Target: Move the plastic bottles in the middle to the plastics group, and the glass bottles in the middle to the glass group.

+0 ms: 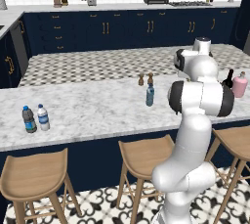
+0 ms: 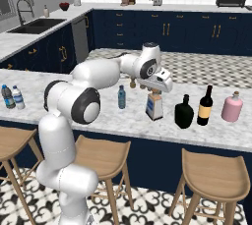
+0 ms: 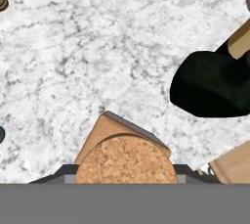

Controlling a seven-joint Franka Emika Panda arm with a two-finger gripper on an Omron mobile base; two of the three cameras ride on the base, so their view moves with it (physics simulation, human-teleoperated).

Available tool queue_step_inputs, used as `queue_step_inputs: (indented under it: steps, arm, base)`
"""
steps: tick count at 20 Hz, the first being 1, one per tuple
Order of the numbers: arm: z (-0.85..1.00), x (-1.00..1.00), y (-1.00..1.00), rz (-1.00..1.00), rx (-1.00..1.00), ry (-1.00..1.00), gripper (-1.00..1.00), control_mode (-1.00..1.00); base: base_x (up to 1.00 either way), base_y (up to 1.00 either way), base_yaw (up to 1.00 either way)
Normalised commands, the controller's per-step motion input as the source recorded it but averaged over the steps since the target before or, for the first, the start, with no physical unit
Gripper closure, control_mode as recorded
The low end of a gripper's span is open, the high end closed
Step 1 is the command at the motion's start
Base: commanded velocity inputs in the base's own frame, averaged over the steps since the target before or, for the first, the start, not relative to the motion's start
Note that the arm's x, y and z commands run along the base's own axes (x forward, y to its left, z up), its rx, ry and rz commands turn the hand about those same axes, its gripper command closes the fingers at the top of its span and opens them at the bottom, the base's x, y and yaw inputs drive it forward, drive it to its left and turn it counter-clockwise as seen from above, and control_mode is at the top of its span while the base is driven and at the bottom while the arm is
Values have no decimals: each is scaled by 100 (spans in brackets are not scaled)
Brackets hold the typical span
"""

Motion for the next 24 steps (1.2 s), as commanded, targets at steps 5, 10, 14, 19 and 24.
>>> queue_step_inputs:
  steps: [5, 10, 14, 19, 24]
  arm:
    - [0, 17, -9, -17, 0, -4, 100, -100]
    - [0, 0, -26, -20, 0, -1, 100, -100]
    - [0, 19, -21, -19, 0, -8, 100, -100]
    - [0, 14, -27, -18, 0, -2, 100, -100]
    - [0, 18, -25, -17, 0, 0, 100, -100]
  base:
    - [0, 0, 0]
    - [0, 0, 0]
    - [0, 0, 0]
    - [0, 0, 0]
    - [0, 0, 0]
